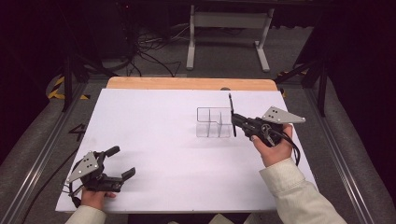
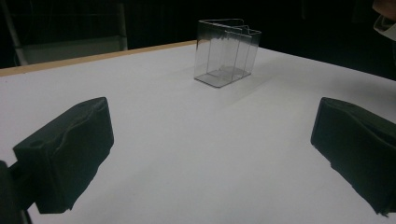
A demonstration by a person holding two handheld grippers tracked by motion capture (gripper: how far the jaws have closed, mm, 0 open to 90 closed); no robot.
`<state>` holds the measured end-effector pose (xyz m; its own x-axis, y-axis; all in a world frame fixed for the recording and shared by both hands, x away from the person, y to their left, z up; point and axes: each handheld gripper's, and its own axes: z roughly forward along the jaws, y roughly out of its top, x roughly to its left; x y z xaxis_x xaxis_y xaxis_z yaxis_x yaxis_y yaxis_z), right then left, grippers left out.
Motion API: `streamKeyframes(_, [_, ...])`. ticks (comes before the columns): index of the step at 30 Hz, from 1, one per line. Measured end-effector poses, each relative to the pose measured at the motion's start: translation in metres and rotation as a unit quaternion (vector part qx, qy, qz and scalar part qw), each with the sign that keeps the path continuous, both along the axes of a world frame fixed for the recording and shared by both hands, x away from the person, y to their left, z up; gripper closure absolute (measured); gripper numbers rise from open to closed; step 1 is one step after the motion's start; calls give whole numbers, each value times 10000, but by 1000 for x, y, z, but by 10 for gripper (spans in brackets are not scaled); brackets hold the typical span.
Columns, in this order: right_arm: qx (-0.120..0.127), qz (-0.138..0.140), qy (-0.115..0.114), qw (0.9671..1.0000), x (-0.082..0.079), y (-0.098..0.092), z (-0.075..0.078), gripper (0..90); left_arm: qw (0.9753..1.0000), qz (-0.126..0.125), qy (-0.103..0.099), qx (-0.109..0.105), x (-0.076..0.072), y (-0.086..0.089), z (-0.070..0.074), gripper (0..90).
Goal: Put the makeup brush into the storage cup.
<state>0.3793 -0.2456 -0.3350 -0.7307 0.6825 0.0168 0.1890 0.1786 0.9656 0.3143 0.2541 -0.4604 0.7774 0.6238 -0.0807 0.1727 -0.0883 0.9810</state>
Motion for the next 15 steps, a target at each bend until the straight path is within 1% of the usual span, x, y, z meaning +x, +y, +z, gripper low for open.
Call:
streamKeyframes(3, [-16, -27, 28, 10000, 7, 3, 2, 841, 10000, -5, -1, -3, 0, 0, 0, 0])
streamKeyframes(15, [6, -90, -60, 9999, 31, 10, 10, 841, 10000, -4, 2, -12, 0, 0, 0, 1])
